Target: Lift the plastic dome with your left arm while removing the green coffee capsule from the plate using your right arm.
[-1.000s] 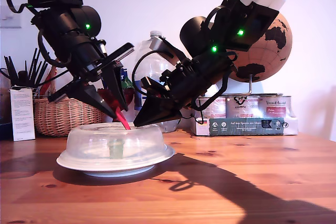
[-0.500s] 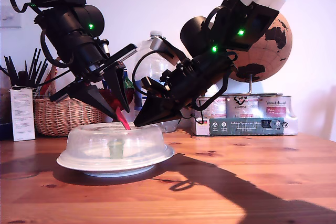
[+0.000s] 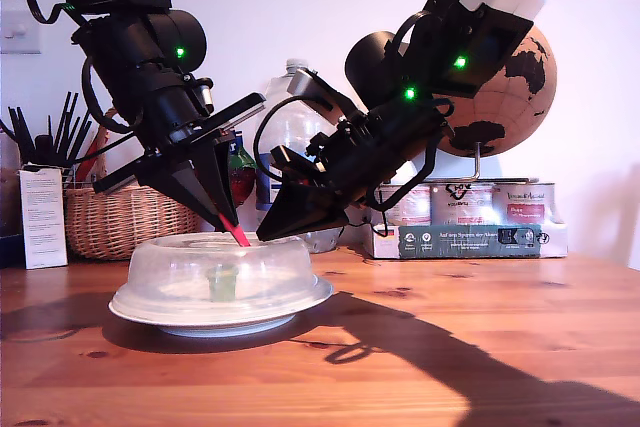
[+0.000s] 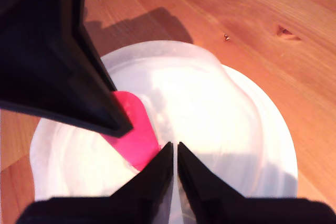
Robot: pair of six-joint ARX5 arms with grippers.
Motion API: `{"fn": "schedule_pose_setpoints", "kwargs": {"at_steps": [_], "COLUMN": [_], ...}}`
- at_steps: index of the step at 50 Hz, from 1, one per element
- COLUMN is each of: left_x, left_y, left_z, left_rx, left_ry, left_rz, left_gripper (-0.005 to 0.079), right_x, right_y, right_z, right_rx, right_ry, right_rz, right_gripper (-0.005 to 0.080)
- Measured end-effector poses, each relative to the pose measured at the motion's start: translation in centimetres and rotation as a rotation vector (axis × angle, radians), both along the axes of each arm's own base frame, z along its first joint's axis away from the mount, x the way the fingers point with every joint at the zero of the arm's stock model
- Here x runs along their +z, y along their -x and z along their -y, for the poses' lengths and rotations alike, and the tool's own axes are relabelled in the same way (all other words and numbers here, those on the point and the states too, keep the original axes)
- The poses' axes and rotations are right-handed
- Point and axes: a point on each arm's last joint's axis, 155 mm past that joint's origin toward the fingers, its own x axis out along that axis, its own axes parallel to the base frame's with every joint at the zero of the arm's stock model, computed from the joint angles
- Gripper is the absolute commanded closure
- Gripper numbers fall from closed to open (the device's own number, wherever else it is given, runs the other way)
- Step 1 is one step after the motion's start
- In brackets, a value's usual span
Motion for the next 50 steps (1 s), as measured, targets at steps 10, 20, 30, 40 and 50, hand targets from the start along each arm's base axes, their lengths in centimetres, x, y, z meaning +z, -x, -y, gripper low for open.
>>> {"fn": "schedule_pose_setpoints", "kwargs": {"at_steps": [10, 20, 30, 40, 50], "left_x": [0.0, 0.0, 0.1, 0.1, 0.1], "left_y": [-0.1, -0.1, -0.1, -0.1, -0.1], "left_z": [0.0, 0.0, 0.1, 0.2, 0.3], "left_rx": [0.0, 0.0, -0.008, -0.011, -0.012], "left_ry": [0.002, 0.002, 0.003, 0.007, 0.008], "left_rz": [0.004, 0.003, 0.009, 0.011, 0.013], "left_gripper": [0.0764, 0.0764, 0.0764, 0.0764, 0.0764], "right_x": [0.0, 0.1, 0.2, 0.6, 2.7], "right_y": [0.0, 0.1, 0.4, 0.5, 0.1], "right_z": [0.0, 0.0, 0.1, 0.7, 1.7], "right_rx": [0.0, 0.006, 0.022, 0.013, -0.007], "right_ry": [0.0, -0.007, -0.024, -0.016, -0.028], "right_rz": [0.001, -0.004, -0.029, -0.042, -0.019], "right_gripper": [0.0763, 0.0763, 0.0763, 0.0763, 0.0763]}}
